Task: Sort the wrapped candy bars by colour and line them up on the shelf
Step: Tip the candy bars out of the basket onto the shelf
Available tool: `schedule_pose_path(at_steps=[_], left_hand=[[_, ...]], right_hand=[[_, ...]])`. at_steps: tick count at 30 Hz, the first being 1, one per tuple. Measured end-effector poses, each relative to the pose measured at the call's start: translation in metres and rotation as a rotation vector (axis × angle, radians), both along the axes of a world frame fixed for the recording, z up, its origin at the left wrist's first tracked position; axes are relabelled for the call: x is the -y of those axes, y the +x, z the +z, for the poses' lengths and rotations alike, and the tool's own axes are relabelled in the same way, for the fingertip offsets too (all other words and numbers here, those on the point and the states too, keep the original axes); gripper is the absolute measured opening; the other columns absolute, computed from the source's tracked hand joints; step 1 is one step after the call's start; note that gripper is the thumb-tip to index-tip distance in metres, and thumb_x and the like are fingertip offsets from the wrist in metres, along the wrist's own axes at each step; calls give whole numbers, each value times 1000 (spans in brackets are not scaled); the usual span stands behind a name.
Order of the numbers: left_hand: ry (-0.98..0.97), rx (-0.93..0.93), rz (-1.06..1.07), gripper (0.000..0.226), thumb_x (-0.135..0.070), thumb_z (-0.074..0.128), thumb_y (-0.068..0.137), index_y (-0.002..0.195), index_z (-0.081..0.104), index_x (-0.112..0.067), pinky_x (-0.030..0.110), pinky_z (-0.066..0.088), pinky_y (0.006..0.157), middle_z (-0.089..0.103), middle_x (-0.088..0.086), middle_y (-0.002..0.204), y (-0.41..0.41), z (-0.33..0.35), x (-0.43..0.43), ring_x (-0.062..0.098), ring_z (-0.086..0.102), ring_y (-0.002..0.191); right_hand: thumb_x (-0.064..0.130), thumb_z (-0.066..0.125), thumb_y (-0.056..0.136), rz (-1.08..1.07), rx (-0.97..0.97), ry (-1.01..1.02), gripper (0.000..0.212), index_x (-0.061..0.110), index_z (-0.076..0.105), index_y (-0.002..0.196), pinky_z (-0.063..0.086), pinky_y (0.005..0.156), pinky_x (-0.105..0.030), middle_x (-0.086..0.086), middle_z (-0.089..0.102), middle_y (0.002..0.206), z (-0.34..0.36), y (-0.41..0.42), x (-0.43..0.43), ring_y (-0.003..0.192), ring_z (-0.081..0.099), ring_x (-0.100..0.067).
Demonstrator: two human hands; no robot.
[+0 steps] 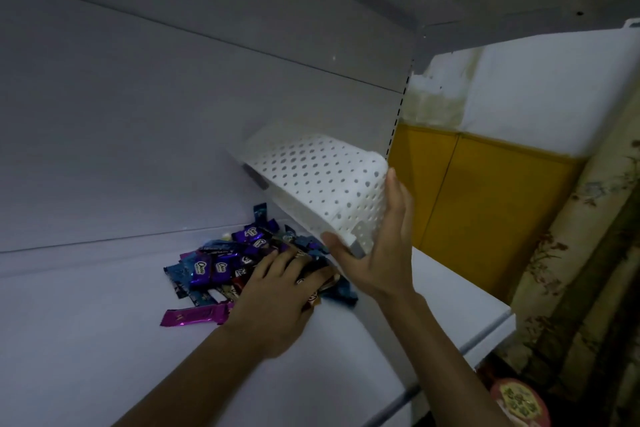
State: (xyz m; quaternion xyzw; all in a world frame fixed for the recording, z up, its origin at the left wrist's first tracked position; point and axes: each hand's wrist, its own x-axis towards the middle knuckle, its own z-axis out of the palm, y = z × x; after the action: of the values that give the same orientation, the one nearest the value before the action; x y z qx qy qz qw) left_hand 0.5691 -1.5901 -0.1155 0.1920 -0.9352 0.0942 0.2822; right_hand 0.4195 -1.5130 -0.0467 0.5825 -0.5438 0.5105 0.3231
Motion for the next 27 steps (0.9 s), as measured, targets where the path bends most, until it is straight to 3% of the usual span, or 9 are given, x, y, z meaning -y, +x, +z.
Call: schedule_pose_path(at_steps=[3,7,9,11,14,18,23,27], left_hand=[[3,8,10,54,-33,57,87,139,45,-34,49,28,109,55,4,136,0,-2,1,31,46,131],[-23,27,4,58,-33,67,78,134,52,-34,48,40,102,62,2,126,1,0,1,29,56,121],[-44,20,9,57,-34,70,75,130,57,-33,47,44,97,65,2,121,1,0,1,28,60,116],[-36,16,11,54,-35,64,77,131,56,-33,47,42,99,64,2,122,1,1,1,28,59,117],[-5,30,16,53,-35,54,85,137,49,-35,49,35,106,58,3,132,1,2,0,30,52,126],[-45,3,17,56,-32,68,76,131,57,-31,52,43,97,65,5,122,0,-2,1,31,60,116],[-69,-20,21,49,-36,51,82,131,58,-31,51,43,97,65,3,122,0,-2,0,29,60,116],[-71,-24,29,51,-38,37,85,131,58,-30,52,42,98,65,3,122,1,-2,-1,29,60,117]], right_hand=[[62,64,74,67,268,-45,97,25,12,148,30,109,-18,2,27,146,-2,-2,1,136,27,-2],[49,65,81,113,752,-265,80,22,26,146,52,95,-34,1,43,138,1,-24,4,124,48,-12],[42,65,85,89,1082,-360,63,23,38,139,54,90,-40,1,53,128,4,-43,8,114,57,-17],[46,65,85,57,1408,-358,56,25,44,132,54,84,-40,-2,59,120,-2,-61,11,104,61,-21],[61,58,82,85,1713,-243,67,20,44,133,54,79,-38,-7,60,115,-8,-71,14,101,61,-25],[64,48,87,137,1741,-219,63,17,50,129,56,76,-39,-9,60,117,-2,-88,16,101,62,-28],[46,45,95,33,1682,-205,46,15,51,128,54,85,-42,-10,62,119,-12,-102,9,102,63,-28],[53,46,93,34,1658,-262,49,18,53,126,54,87,-43,-7,64,116,-23,-94,8,98,65,-25]])
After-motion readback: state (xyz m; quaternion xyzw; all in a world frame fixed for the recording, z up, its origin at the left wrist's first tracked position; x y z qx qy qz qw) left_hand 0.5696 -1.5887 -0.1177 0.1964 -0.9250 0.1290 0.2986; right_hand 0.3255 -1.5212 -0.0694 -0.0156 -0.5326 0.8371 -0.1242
